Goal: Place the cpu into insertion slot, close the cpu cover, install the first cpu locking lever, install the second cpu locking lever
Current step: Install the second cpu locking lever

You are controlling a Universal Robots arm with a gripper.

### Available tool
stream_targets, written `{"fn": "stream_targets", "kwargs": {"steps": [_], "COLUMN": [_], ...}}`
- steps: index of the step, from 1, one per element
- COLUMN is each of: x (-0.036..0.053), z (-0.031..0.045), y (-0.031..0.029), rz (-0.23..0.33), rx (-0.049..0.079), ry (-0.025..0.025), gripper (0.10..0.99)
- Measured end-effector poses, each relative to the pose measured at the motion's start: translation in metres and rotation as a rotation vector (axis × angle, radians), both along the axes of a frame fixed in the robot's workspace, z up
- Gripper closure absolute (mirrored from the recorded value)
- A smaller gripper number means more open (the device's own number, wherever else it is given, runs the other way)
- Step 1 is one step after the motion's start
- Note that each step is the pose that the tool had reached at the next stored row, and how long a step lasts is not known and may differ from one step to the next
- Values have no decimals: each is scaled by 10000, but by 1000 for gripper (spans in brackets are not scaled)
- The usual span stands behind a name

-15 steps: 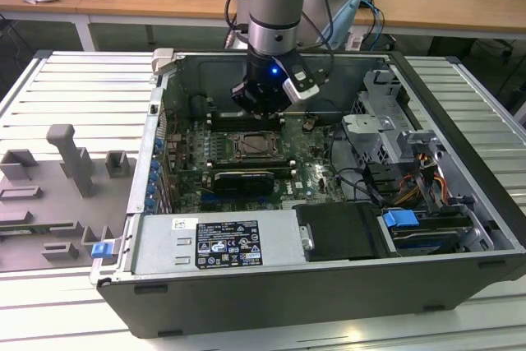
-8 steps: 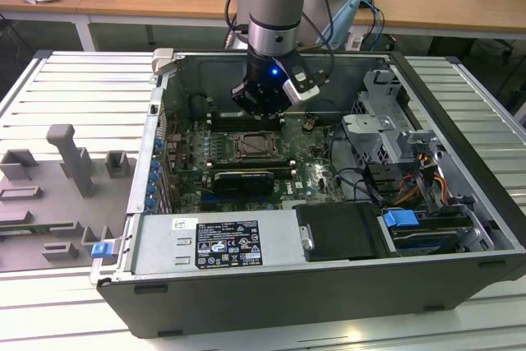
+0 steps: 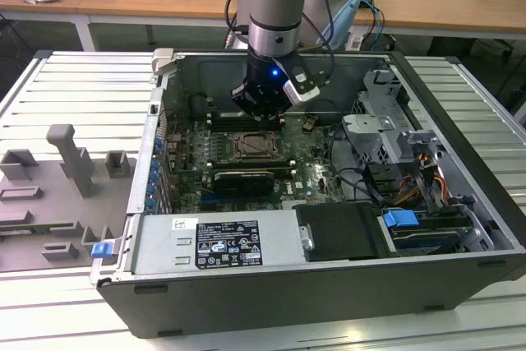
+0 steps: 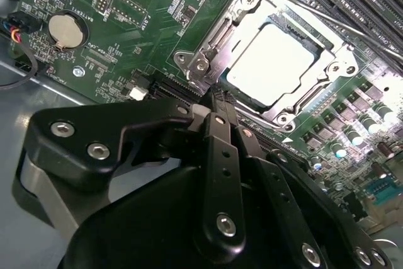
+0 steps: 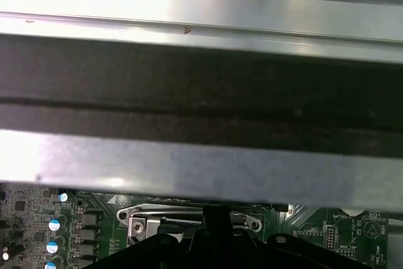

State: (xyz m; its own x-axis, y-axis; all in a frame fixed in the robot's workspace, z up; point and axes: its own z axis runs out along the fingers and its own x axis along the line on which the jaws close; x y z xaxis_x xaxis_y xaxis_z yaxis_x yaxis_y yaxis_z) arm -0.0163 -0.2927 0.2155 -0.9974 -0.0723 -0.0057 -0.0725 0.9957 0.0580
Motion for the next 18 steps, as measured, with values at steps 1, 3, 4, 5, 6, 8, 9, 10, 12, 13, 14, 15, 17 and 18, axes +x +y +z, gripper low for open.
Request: {"fn": "stream_targets", "kwargs": {"steps": [1,3,4,5,6,8,9,10,12,13,14,15,17,18], "x": [0,0,0,0,0,0,0,0,0,0,0,0,0,0], "z": [0,0,0,0,0,4,16,48,97,123,154,208,224,224], "y": [-4,-14,-21,-28,-36,-40,-41,-41,-41,-42,-41,-41,-91,-139], "rz": [0,0,0,0,0,-2,-1,0,0,-1,0,0,0,0], "rx": [0,-1,0,0,1,-2,-2,-1,0,-1,0,-1,0,-1], "ry": [0,0,1,0,0,1,2,2,1,2,2,2,2,2], "gripper": [980,980,980,980,980,980,980,980,980,980,980,980,980,980]}}
